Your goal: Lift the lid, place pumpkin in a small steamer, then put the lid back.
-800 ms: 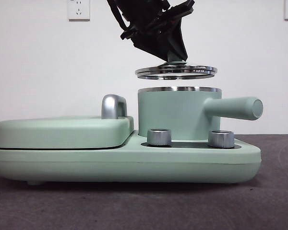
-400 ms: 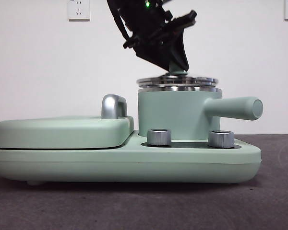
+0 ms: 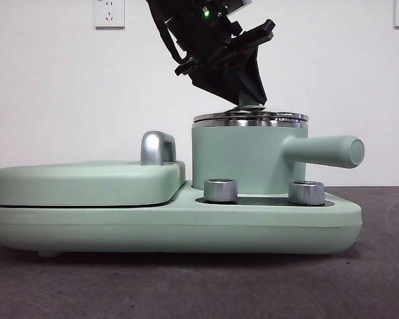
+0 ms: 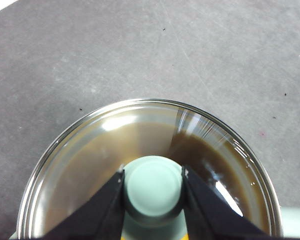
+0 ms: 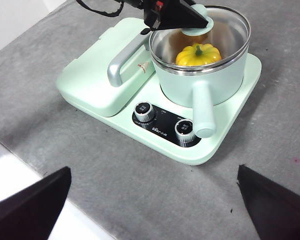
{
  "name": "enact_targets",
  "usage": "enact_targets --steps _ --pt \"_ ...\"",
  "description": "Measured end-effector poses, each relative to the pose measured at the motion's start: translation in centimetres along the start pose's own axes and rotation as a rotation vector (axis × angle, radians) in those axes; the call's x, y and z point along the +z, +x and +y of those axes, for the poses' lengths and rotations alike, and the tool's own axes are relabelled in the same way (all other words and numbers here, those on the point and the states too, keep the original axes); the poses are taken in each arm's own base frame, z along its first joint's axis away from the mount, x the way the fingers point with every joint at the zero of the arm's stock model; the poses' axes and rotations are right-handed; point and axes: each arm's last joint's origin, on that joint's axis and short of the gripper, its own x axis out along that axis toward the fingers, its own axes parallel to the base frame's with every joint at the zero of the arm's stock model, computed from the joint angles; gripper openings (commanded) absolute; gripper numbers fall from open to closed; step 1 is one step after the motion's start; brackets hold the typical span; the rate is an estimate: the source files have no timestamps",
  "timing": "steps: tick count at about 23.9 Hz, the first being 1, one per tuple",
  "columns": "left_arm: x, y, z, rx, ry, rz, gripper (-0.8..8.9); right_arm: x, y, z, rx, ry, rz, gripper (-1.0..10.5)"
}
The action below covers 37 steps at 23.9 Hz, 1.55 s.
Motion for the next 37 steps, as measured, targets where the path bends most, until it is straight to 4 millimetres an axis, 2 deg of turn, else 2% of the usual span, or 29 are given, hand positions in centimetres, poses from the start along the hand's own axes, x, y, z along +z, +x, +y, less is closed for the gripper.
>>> enact_targets --steps 7,13,24,25,29,31,33,35,37 --pt "0.0 0.0 0.0 -0.001 0.007 0.004 0.19 0.0 0.0 0.0 0.000 0.016 0.000 5.4" --pt "-0.1 0.0 0.0 -0.008 0.081 0.010 0.19 0.0 0.0 0.0 0.000 0.023 0.000 5.4" --pt "-0.1 -0.1 0.0 -0.008 0.047 0.022 0.40 0.0 0.0 0.0 0.000 0.026 0.000 5.4" --pt "-0.1 -0.1 0.0 -0.008 0.045 0.022 0.89 0.0 0.0 0.0 0.000 0.027 0.000 5.4" --pt "-0.1 -0.1 -0.1 -0.017 0.032 0.013 4.35 0.0 0.0 0.0 0.000 0.039 0.000 5.4" --pt "0.6 -0.4 -0.1 -0.016 0.025 -0.002 4.62 0.0 0.0 0.0 0.000 0.042 0.000 5.4" --pt "1.9 -1.5 -0.1 -0.015 0.002 0.001 4.62 0.0 0.0 0.0 0.000 0.045 0.000 5.4" --pt "3.3 -3.3 -0.2 -0.018 -0.011 0.022 4.62 0.0 0.0 0.0 0.000 0.045 0.000 5.4" --pt "4.3 -6.1 -0.5 -0.025 -0.023 0.069 4.62 0.0 0.0 0.0 0.000 0.045 0.000 5.4"
